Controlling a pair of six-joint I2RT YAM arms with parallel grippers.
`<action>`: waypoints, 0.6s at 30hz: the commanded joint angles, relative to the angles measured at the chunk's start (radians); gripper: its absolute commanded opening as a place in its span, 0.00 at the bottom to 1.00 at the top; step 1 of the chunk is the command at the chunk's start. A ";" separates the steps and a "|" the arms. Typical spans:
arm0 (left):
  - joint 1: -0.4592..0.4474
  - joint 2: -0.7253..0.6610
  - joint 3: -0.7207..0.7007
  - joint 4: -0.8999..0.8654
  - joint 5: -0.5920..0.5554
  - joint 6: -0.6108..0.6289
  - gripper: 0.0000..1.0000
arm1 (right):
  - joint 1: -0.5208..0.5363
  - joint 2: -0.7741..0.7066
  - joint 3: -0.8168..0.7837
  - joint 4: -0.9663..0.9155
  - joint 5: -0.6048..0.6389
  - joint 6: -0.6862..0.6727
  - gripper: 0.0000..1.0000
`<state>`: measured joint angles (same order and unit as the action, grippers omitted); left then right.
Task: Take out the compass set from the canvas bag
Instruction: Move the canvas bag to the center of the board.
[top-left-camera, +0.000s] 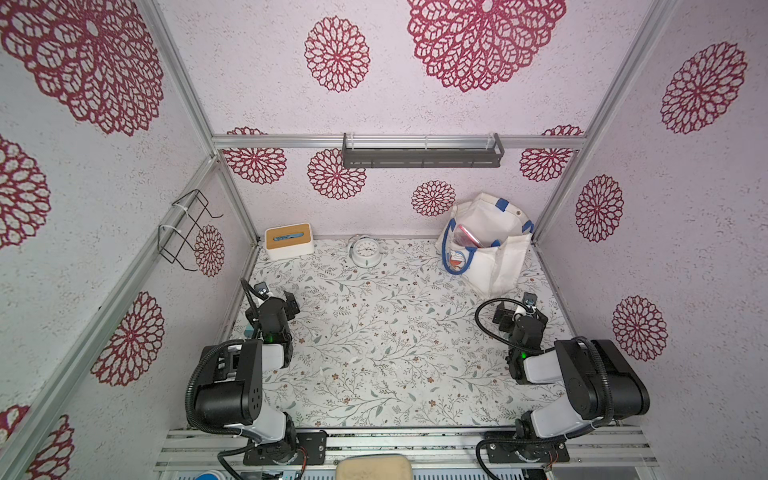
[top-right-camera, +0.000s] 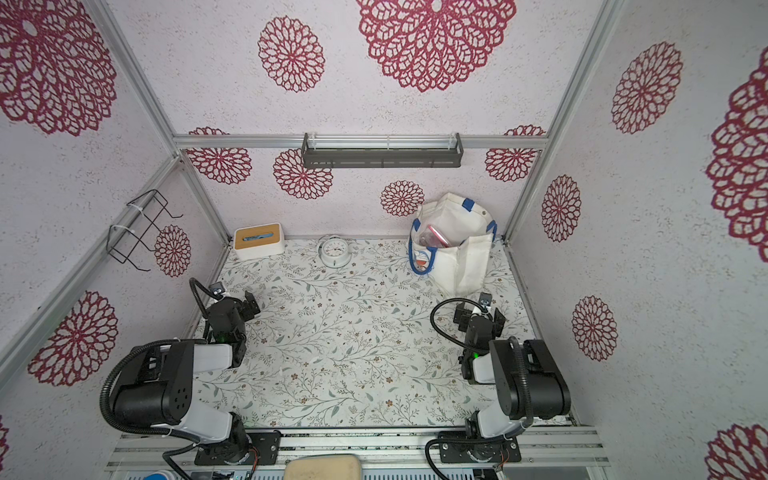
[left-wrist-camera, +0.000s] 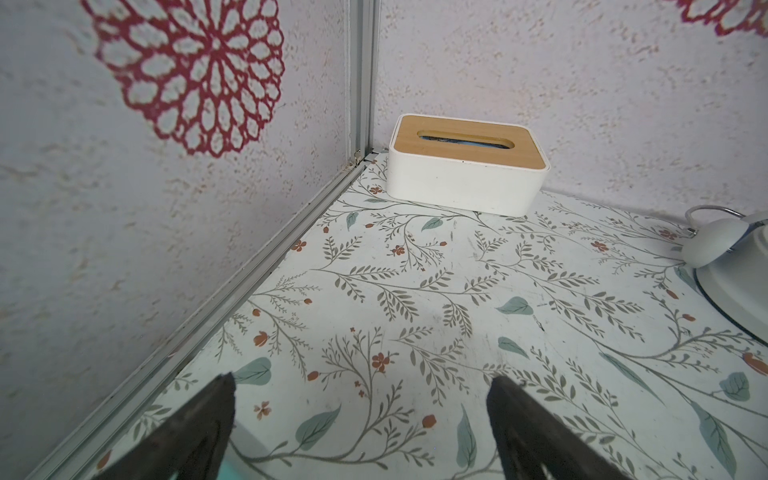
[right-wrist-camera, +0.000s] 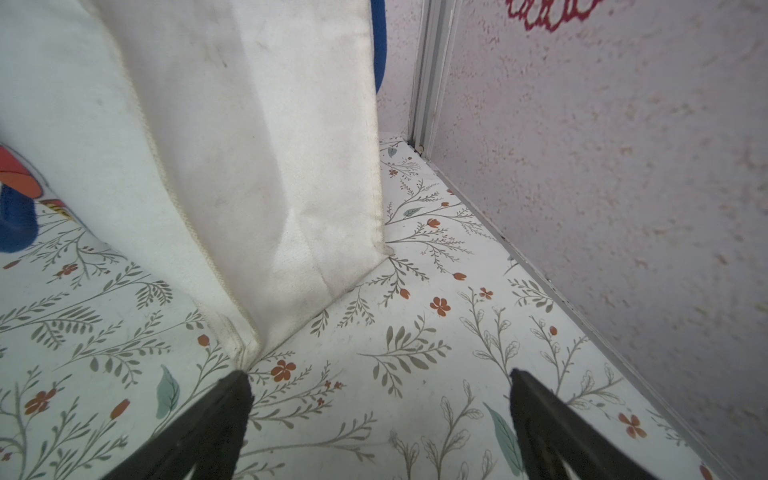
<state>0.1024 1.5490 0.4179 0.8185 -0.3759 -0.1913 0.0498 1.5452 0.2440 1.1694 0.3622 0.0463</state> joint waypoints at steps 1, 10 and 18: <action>-0.006 -0.012 0.003 0.033 -0.007 0.007 0.97 | 0.005 -0.010 0.006 0.043 0.003 -0.008 0.99; -0.006 -0.014 -0.001 0.034 -0.007 0.007 0.97 | 0.005 -0.011 0.003 0.046 0.003 -0.006 0.99; 0.013 -0.123 0.122 -0.298 -0.074 -0.058 0.97 | 0.004 -0.120 -0.046 0.039 0.035 0.000 0.99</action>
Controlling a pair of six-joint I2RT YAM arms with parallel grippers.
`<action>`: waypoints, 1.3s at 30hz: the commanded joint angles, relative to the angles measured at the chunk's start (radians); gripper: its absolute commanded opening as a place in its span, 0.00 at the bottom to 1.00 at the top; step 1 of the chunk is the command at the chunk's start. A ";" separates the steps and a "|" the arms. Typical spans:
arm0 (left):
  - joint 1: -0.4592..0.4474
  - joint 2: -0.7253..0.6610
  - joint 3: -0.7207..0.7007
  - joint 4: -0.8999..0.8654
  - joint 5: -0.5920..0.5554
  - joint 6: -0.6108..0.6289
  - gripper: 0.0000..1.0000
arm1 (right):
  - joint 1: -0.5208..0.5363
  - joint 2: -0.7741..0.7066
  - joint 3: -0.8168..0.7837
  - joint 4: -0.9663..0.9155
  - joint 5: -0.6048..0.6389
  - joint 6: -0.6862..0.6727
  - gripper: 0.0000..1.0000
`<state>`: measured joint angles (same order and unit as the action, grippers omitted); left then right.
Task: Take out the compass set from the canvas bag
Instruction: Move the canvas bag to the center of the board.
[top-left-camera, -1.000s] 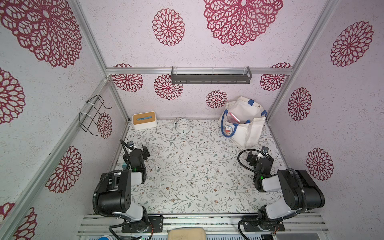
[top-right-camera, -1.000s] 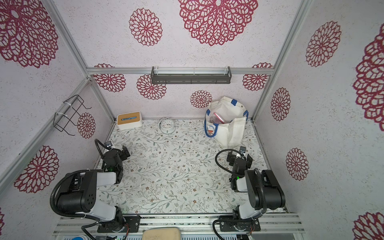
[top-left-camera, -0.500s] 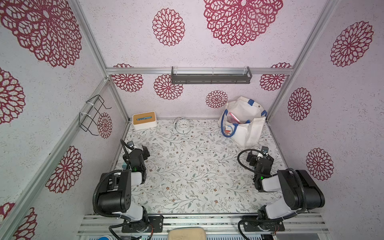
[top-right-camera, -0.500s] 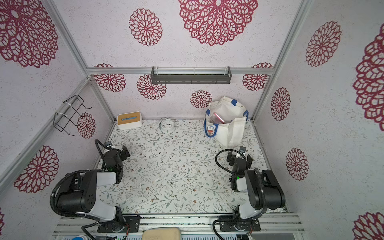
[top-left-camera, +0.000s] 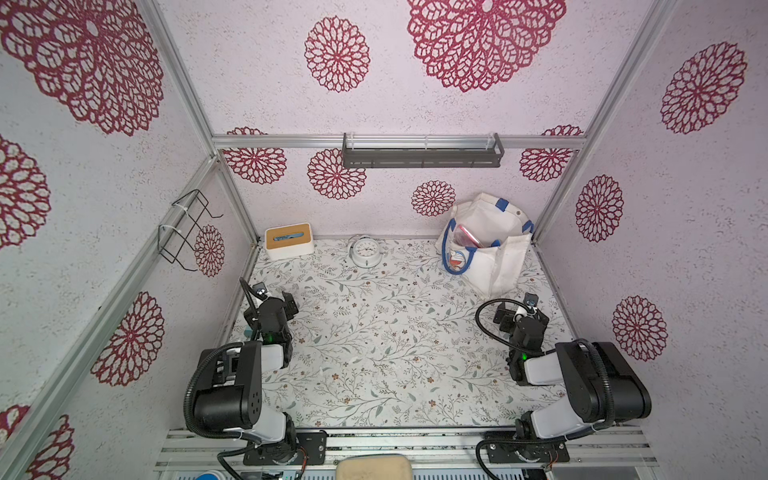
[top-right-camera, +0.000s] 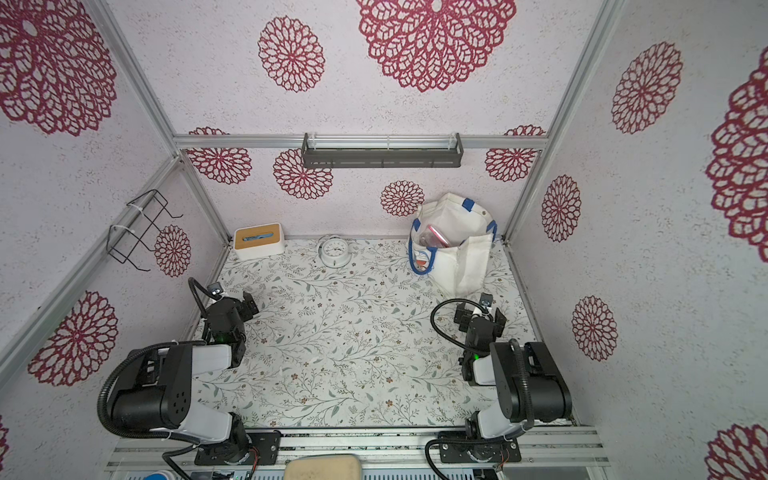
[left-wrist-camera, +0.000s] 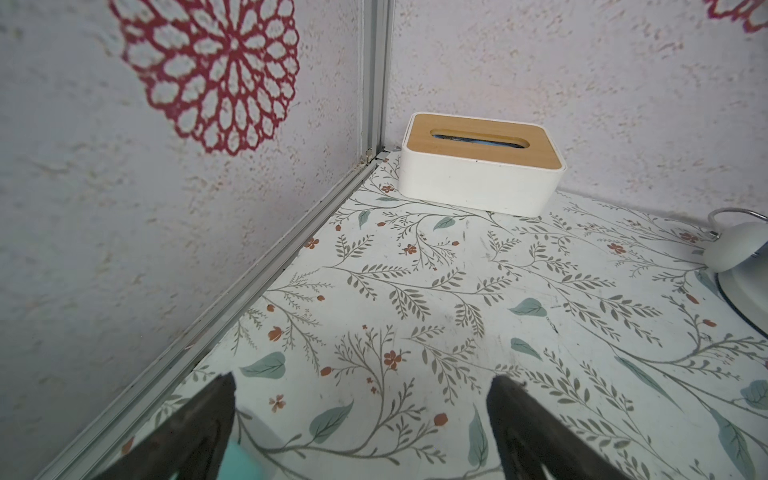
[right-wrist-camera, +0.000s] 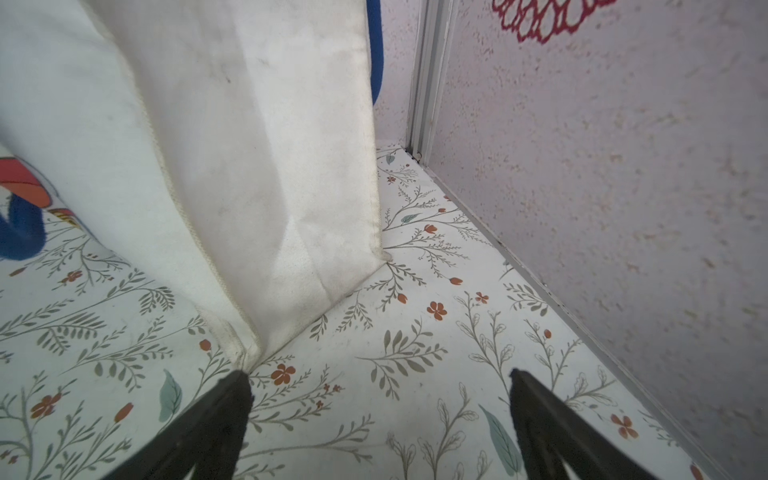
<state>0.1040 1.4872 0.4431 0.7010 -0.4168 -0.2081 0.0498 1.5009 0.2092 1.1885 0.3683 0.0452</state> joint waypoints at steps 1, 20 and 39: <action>0.024 -0.064 0.144 -0.286 -0.021 -0.060 0.97 | 0.004 -0.117 0.002 -0.050 0.073 0.014 0.99; 0.115 -0.451 0.396 -0.917 -0.087 -0.533 0.97 | -0.001 -0.450 0.683 -1.441 0.170 0.254 0.99; 0.278 -0.348 0.719 -1.134 0.356 -0.730 0.97 | -0.076 -0.244 1.138 -1.755 -0.321 0.437 0.99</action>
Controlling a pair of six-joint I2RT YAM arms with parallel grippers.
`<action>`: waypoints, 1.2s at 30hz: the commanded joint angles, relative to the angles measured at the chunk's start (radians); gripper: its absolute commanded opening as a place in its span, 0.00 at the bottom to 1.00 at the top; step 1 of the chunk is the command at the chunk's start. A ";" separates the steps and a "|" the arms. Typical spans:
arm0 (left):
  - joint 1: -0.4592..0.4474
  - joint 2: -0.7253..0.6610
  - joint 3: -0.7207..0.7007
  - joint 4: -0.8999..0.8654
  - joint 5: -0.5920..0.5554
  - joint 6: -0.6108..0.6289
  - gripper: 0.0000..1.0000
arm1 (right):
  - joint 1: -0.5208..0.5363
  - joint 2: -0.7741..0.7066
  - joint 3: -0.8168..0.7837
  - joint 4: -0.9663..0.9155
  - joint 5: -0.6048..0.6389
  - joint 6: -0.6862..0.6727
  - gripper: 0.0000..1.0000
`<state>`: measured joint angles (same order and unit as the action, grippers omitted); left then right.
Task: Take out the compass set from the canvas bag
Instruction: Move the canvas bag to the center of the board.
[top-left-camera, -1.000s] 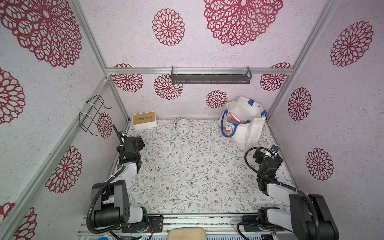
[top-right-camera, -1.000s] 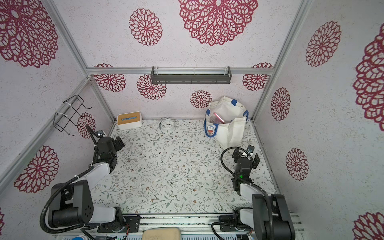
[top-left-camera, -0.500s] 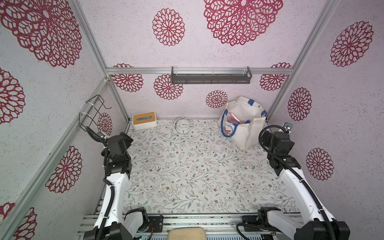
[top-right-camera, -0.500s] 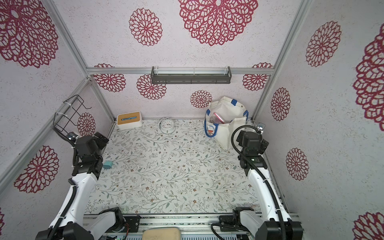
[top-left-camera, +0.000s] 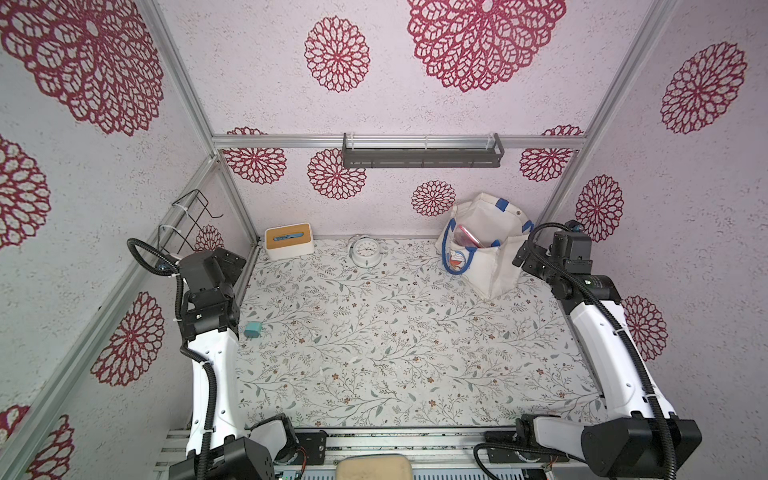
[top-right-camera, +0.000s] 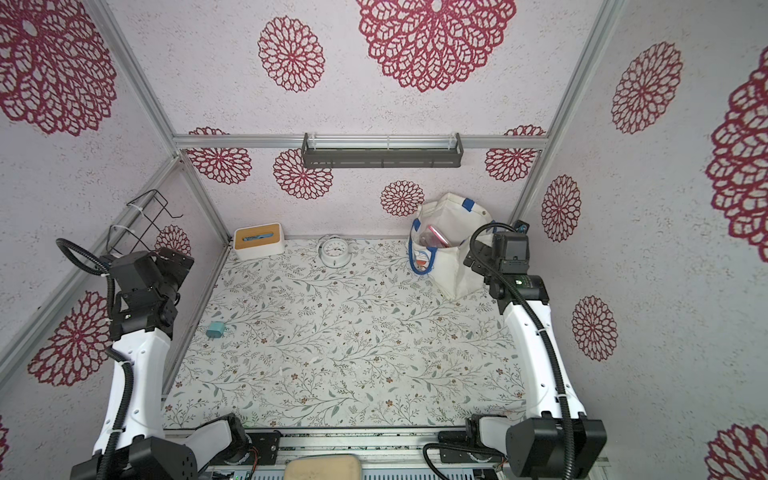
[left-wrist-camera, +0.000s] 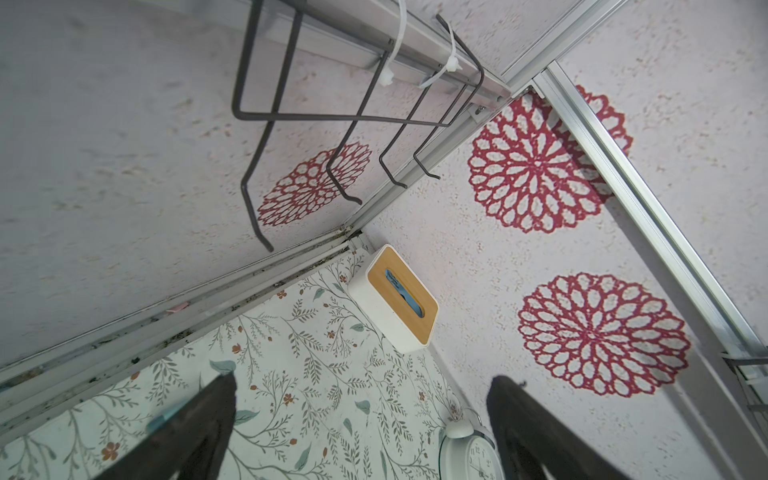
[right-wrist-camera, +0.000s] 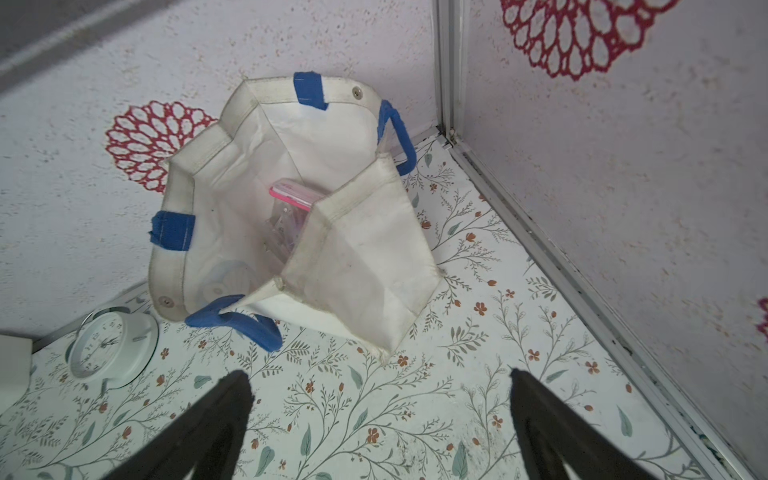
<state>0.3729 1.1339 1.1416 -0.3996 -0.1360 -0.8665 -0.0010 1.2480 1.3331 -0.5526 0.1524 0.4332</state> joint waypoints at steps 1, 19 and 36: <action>0.009 0.007 0.023 -0.023 0.081 -0.078 0.97 | -0.036 0.007 0.001 0.002 -0.119 0.068 0.99; -0.245 0.192 0.273 -0.106 0.137 0.038 0.95 | -0.032 0.267 0.232 -0.113 -0.276 0.007 0.99; -0.556 0.315 0.361 -0.112 0.011 0.066 0.98 | -0.076 0.348 0.319 -0.093 -0.340 0.143 0.99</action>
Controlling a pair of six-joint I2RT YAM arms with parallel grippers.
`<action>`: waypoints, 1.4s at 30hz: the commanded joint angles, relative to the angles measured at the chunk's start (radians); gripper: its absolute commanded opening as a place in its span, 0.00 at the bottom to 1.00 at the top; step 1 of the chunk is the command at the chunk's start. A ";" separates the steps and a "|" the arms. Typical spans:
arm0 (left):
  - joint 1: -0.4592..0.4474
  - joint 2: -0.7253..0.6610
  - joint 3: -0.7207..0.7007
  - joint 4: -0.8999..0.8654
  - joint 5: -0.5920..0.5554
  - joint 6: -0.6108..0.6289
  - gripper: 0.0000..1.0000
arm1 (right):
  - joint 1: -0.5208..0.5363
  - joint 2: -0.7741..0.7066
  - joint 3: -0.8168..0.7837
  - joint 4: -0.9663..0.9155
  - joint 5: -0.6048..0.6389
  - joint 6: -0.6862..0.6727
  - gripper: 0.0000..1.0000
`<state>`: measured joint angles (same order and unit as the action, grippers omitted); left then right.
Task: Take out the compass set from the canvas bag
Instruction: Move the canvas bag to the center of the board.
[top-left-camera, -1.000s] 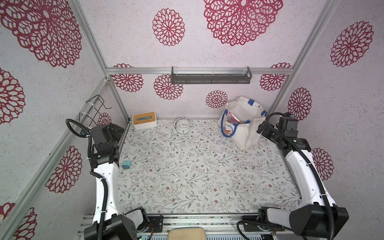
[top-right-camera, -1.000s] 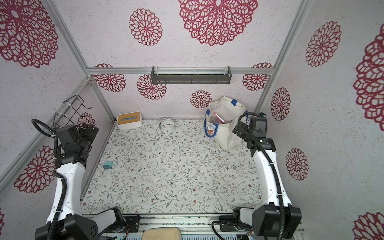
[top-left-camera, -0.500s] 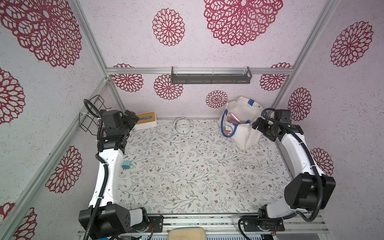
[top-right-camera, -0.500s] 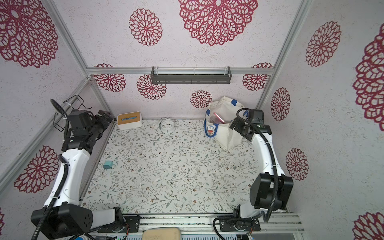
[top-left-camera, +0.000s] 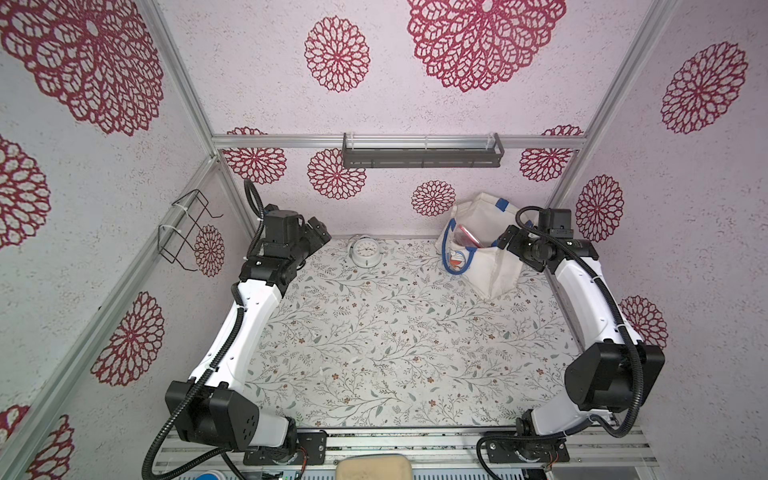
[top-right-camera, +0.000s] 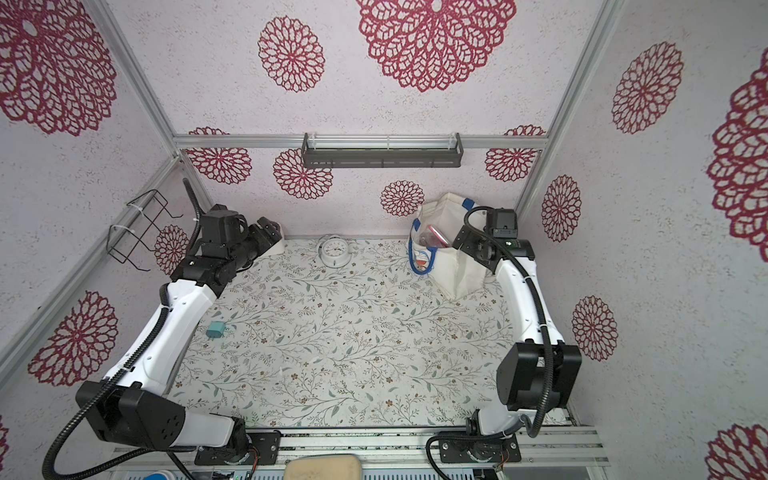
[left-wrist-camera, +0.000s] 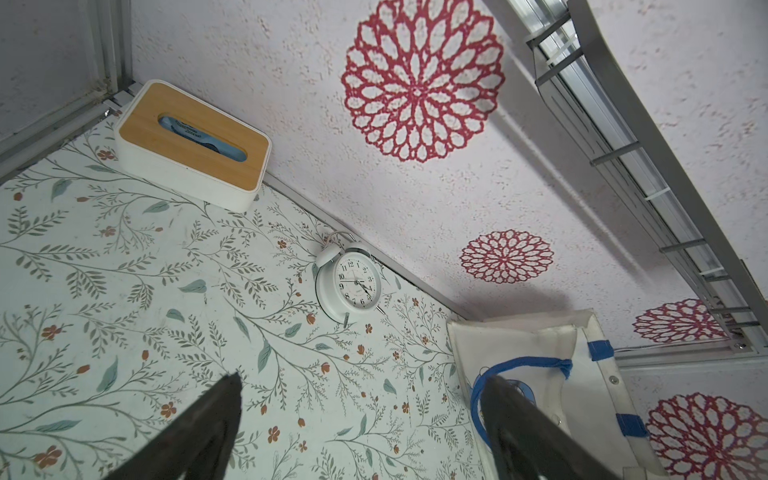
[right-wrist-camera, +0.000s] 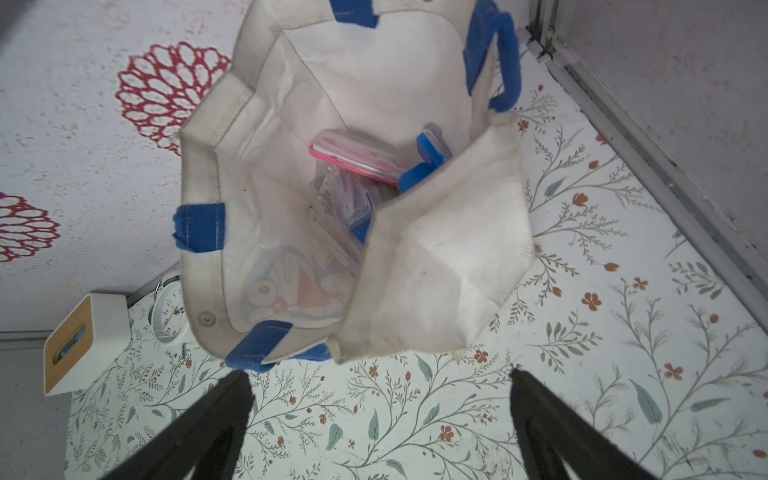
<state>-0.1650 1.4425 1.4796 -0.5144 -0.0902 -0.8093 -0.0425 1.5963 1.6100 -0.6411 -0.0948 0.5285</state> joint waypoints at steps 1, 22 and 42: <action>-0.027 0.010 0.021 0.005 -0.034 0.009 0.97 | -0.036 0.014 0.043 0.003 -0.124 0.047 0.99; -0.195 0.134 0.018 0.079 -0.046 -0.034 0.97 | -0.036 0.443 0.529 -0.243 -0.034 0.260 0.74; -0.210 0.210 0.117 0.015 0.185 -0.143 0.96 | 0.254 0.130 0.127 -0.161 -0.075 0.323 0.00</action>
<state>-0.3630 1.6295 1.5719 -0.4934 0.0204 -0.8963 0.1455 1.8271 1.7947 -0.8024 -0.1097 0.7887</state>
